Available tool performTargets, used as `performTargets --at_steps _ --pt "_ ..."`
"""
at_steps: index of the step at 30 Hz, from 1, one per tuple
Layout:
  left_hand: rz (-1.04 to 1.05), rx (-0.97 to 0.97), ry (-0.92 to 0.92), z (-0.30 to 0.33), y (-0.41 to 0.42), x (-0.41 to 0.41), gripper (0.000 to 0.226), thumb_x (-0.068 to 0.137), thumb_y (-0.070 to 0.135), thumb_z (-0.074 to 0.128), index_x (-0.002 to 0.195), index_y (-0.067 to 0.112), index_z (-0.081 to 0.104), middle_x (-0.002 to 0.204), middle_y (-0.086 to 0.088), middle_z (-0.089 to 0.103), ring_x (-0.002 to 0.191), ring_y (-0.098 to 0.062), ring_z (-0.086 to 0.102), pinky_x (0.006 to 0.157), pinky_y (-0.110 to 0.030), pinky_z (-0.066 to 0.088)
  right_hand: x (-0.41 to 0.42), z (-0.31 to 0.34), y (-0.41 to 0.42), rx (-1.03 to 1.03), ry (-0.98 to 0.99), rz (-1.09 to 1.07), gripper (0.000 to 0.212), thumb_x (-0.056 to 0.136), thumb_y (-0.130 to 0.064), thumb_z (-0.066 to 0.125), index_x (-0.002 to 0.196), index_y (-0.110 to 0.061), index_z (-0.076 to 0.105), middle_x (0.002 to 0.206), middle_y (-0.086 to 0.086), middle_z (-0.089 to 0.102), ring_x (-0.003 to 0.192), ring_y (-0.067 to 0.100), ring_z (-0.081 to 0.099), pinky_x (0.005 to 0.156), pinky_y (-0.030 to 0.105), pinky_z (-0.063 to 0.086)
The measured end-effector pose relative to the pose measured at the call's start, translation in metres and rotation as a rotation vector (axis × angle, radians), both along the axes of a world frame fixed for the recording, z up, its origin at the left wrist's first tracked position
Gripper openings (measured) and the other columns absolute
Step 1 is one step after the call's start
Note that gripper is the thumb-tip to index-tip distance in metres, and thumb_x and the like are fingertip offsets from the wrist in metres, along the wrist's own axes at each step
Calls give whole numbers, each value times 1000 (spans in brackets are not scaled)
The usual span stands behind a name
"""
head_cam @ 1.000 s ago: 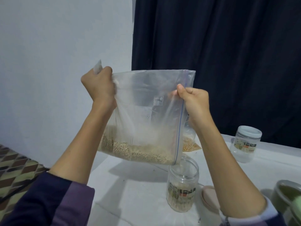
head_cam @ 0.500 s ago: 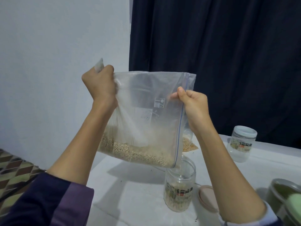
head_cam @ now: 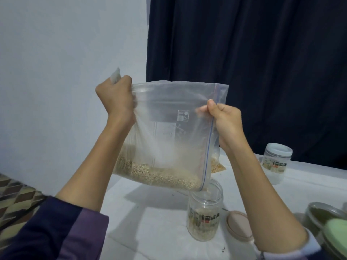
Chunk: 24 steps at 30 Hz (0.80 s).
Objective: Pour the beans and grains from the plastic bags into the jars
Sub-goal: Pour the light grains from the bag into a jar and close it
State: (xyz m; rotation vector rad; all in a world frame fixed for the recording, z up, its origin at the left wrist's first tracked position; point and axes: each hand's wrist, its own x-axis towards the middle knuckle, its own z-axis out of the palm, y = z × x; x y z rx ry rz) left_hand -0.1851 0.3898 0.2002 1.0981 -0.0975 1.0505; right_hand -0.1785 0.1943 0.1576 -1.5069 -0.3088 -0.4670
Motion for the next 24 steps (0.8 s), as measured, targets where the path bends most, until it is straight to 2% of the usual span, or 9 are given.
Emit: performTargets --at_steps 3,5,8,11,14,17,20,24 --pt "-14 19 -14 -2 0 1 43 69 -10 40 62 21 12 50 13 11 48 -8 8 41 -16 11 -1 1 -1 -47 19 27 32 98 -20 54 71 -14 71 71 -4 74 77 7 70 87 30 54" --pt "-16 27 2 -1 0 2 42 68 -9 40 61 22 13 51 12 11 51 -10 7 43 -18 10 -2 2 -1 -5 32 -6 32 98 -21 55 71 -13 71 75 -2 75 84 13 71 92 37 54" --pt "-20 37 -16 -2 -1 2 43 68 -10 41 60 23 13 51 13 12 51 -9 8 43 -19 10 -2 2 -1 -38 44 6 32 97 -22 55 71 -14 71 71 -5 74 83 10 70 99 40 50" --pt "-11 38 1 -2 0 4 43 69 -9 41 62 22 12 50 13 11 50 -9 8 42 -18 10 -3 1 -1 14 47 -4 31 97 -21 55 72 -12 72 75 -2 75 87 15 71 98 42 51" --pt "-12 37 -6 -4 1 4 42 67 -8 42 62 21 12 51 12 12 53 -12 8 44 -21 11 -3 2 -3 -49 73 23 30 97 -22 56 74 -13 73 75 -3 74 81 9 71 95 35 52" --pt "-17 36 38 -5 0 5 43 69 -8 41 58 22 13 48 14 12 48 -9 8 42 -18 10 -3 2 -6 -6 76 26 30 97 -21 56 74 -10 73 79 1 75 82 11 71 90 32 54" --pt "-31 42 28 -8 1 6 42 65 -5 43 58 23 13 52 11 13 58 -16 9 48 -26 8 -3 0 -5 -25 84 32 30 97 -20 55 80 -4 73 80 3 75 77 9 71 84 28 55" --pt "-19 51 45 -9 0 7 43 67 -7 42 57 24 14 50 13 12 53 -12 8 46 -21 9 -3 -4 -4 38 70 -4 32 97 -21 55 72 -9 71 79 2 75 85 14 71 95 37 52"
